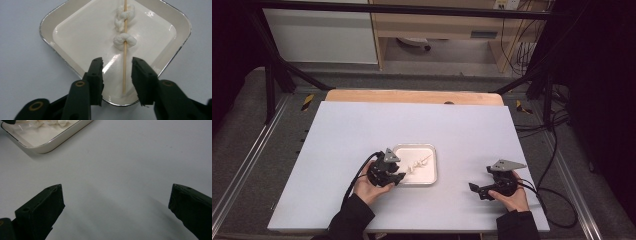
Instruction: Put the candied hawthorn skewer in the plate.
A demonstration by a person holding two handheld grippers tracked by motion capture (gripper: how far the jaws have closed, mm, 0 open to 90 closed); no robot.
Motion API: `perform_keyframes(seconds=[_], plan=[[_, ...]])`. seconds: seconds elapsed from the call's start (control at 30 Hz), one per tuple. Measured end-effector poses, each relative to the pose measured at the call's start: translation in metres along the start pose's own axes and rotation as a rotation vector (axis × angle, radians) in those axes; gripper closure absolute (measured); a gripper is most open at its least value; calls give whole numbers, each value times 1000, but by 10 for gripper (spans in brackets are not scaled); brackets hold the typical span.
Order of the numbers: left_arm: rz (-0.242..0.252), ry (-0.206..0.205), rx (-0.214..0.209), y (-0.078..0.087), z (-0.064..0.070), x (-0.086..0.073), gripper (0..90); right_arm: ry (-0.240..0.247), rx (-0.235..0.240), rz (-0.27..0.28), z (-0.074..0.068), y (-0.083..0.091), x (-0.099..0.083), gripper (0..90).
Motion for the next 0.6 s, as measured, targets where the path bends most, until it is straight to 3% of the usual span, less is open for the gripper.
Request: perform_keyframes(seconds=[0.17, 0.3, 0.6], plan=[[13, -12, 4, 10, -5, 1, 420, -1, 1, 2, 0, 1, 0, 7], [29, 13, -4, 19, -10, -1, 299, -1, 2, 1, 0, 1, 0, 7], [65, 48, 14, 42, -29, -13, 175, 0, 1, -1, 0, 1, 0, 7]])
Point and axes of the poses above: each handheld gripper's, and its own axes: y roughly backward along the jaws, x roughly out of its top, z roughly to its right, the point moved 10 cm from there along -y, roughly forward along the jaws, and after that the axes turned 10 degrees about z, right-handed, at the moved point
